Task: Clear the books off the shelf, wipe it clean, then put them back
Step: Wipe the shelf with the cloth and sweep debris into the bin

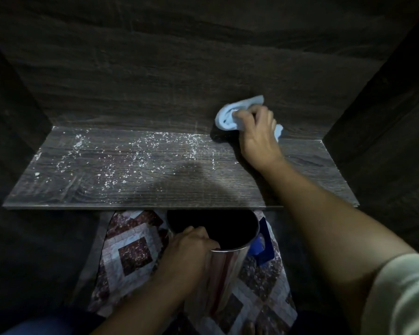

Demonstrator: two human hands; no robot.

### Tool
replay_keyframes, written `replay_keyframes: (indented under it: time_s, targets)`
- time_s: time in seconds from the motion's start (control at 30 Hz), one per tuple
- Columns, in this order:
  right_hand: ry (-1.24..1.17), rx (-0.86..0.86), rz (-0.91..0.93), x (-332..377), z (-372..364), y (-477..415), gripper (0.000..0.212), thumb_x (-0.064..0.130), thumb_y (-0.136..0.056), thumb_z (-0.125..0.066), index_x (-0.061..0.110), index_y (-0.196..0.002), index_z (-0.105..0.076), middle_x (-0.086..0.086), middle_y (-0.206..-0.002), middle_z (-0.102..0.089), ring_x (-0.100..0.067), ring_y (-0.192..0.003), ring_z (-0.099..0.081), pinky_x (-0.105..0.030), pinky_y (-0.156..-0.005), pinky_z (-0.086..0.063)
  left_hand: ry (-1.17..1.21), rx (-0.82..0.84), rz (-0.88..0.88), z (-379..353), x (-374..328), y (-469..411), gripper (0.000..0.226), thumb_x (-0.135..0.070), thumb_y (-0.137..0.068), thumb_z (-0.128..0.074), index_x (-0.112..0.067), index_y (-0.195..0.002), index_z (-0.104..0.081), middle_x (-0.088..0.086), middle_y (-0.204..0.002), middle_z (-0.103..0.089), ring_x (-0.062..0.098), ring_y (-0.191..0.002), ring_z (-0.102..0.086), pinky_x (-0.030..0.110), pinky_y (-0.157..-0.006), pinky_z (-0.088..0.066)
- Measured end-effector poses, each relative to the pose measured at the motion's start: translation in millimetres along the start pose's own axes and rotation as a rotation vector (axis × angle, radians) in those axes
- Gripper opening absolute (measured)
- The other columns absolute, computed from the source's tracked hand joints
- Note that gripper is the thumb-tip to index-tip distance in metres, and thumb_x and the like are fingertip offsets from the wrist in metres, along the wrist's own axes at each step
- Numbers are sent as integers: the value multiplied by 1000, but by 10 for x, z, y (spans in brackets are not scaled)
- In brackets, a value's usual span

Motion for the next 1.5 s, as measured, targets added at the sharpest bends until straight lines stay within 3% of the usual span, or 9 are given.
replay_keyframes:
  time_s: [0.13,0.27,0.43,0.57,1.03,1.1,1.17,1.33,1.5]
  targets:
    - [102,223,106,40,-282,-85,28,17,-90,-54,16,-118,-55,-18,-113,-51,-36,-101,-45,-45,-84,-42,-15,-24,-10,-11,26,-4,25,-33,-88,-60,-34,-112,-68,-7,-97,-55,15,-96,-48,30,-82,-43]
    - [-24,271,128,7,-481,44,34,12,-87,-61,13,-121,-64,-17,-111,-62,-38,-91,-56,-45,-77,-51,1,-56,-38,12,40,-2,19,-33,-79,-67,-33,-98,-73,-7,-83,-57,17,-80,-54,32,-68,-49]
    - [-98,373,14,-44,-501,15,43,10,-87,-57,19,-130,-60,-13,-122,-63,-40,-105,-55,-48,-93,-44,15,-107,-39,53,38,43,14,-34,-76,-65,-31,-85,-75,-9,-73,-54,14,-69,-50,30,-56,-47]
    - [-84,556,-42,-49,-499,-20,49,12,-93,-57,25,-139,-50,-10,-140,-52,-30,-128,-43,-29,-106,-29,27,-119,-40,84,38,46,17,-27,-72,-66,-31,-85,-75,-9,-72,-54,11,-66,-48,24,-55,-42]
    - [-407,746,-228,50,-278,631,41,18,-92,-62,35,-129,-58,3,-133,-57,-16,-116,-53,-30,-103,-39,-8,-100,-9,72,96,62,26,-18,-74,-78,-34,-93,-73,-11,-78,-55,14,-74,-53,21,-64,-40]
    - [-437,709,-251,46,-226,592,40,14,-92,-61,28,-130,-58,1,-133,-57,-17,-118,-53,-28,-102,-38,-6,-93,-8,67,103,60,27,-19,-75,-77,-35,-95,-73,-11,-80,-55,14,-76,-53,23,-64,-42]
    - [-419,521,-233,18,-104,430,40,9,-90,-60,23,-128,-60,-4,-132,-57,-23,-120,-51,-29,-104,-37,9,-90,-5,65,108,58,25,-21,-77,-76,-36,-97,-73,-11,-81,-55,14,-79,-53,24,-65,-42]
    - [-120,143,-150,-56,135,38,45,5,-85,-60,22,-127,-59,-9,-125,-56,-30,-110,-47,-41,-96,-39,20,-112,-30,92,73,48,18,-28,-75,-73,-34,-92,-74,-10,-78,-56,14,-74,-54,22,-61,-41]
    - [-7,409,-121,-198,-361,81,55,5,-90,-50,26,-141,-46,-14,-135,-50,-36,-118,-45,-46,-99,-38,59,-65,-16,59,82,37,26,-43,-79,-58,-33,-97,-74,-7,-85,-59,17,-81,-53,27,-68,-44]
Point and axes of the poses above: each hand's wrist, its own y-axis away from the middle knuckle, its own z-axis out of the back of the hand, x = y × z, the point moved 8 cm from there along -y, towards the middle knuckle
